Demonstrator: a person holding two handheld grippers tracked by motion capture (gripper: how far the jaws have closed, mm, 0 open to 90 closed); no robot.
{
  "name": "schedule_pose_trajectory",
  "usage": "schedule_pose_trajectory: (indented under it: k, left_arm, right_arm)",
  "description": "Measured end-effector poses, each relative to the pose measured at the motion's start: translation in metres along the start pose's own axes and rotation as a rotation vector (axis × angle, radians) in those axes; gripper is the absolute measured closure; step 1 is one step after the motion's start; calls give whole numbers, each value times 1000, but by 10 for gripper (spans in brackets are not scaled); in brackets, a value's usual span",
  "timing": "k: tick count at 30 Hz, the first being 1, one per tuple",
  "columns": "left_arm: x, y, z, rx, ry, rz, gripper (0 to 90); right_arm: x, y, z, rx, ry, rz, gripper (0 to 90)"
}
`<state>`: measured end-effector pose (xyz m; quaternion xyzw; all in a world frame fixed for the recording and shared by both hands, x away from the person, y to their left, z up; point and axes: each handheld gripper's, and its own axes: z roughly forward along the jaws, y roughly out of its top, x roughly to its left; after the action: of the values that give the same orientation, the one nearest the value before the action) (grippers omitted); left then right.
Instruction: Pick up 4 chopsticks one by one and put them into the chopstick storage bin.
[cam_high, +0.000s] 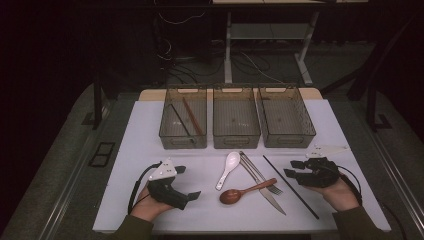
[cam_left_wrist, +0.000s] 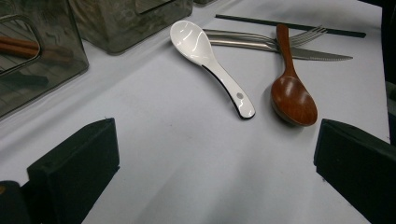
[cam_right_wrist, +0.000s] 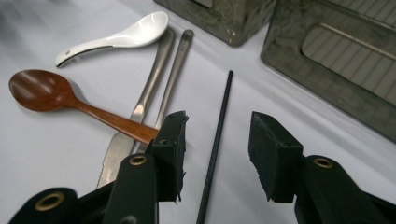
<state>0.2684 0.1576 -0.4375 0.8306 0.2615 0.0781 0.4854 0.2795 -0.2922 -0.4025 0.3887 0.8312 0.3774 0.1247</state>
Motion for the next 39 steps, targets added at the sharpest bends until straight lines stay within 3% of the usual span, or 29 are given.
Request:
schedule_pose_trajectory:
  k: [8,11,13,20,39]
  left_arm:
    - [0,-1,0,-4,0,-5,0]
    - [0,0,0,4,1,0,0]
    - [-1,0,0,2,1,0,0]
    - [0,0,0,-1,2,-3,0]
    - [-1,0,1,-1,2,0,0]
  right_arm:
    - [-2,-15,-7,13,-13,24,625]
    - [-2,-19,-9,31,3,69,667]
    - [-1,-22,-10,40,0,70,691]
    - [0,-31,-9,59,-14,67,734]
    - [10,-40,11,197,-22,15,781]
